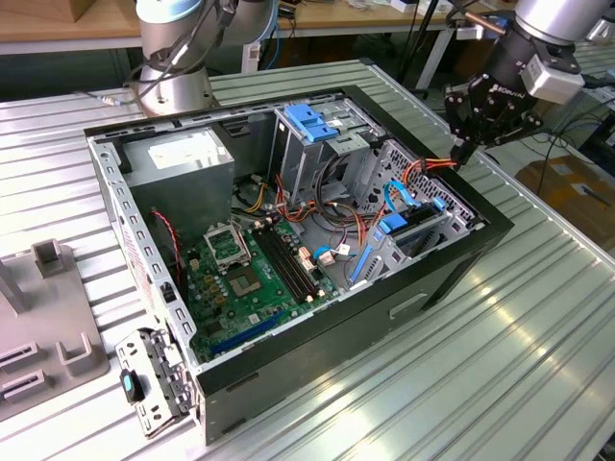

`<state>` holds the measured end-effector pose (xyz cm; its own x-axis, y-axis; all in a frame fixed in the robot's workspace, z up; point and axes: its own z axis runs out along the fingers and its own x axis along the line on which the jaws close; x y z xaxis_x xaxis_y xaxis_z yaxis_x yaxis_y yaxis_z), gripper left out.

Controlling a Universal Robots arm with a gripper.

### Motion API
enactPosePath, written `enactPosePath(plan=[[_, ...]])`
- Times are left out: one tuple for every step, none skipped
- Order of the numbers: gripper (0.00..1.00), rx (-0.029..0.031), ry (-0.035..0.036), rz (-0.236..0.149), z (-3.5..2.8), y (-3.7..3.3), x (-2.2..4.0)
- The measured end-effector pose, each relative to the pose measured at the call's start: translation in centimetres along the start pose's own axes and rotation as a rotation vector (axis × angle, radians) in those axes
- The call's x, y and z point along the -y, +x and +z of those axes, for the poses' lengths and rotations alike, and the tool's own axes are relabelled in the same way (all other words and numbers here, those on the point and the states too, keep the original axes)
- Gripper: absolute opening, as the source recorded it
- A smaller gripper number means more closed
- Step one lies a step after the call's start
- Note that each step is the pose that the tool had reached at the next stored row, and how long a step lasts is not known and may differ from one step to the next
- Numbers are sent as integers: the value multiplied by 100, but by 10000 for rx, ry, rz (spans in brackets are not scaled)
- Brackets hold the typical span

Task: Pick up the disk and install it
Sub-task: 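Insert the second disk wire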

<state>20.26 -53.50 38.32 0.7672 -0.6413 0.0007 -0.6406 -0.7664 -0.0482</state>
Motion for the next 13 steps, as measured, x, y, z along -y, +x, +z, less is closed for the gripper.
enactPosePath(plan=[[17,0,1,0,-20,0,1],[17,0,0,0,-36,0,2],[17,0,1,0,-61,0,4],[17,0,1,0,-76,-1,5],[17,-1,2,-1,-103,-1,6],[17,-2,2,-1,-123,-1,7],[17,-3,3,-1,-145,-1,9],[17,-3,4,-1,-164,-1,10],[17,-5,5,-1,-192,0,11],[17,-2,7,0,-199,-1,11],[17,-4,6,0,-202,-1,11],[17,-5,5,-1,-203,-1,11],[17,-4,5,0,-203,-1,11]])
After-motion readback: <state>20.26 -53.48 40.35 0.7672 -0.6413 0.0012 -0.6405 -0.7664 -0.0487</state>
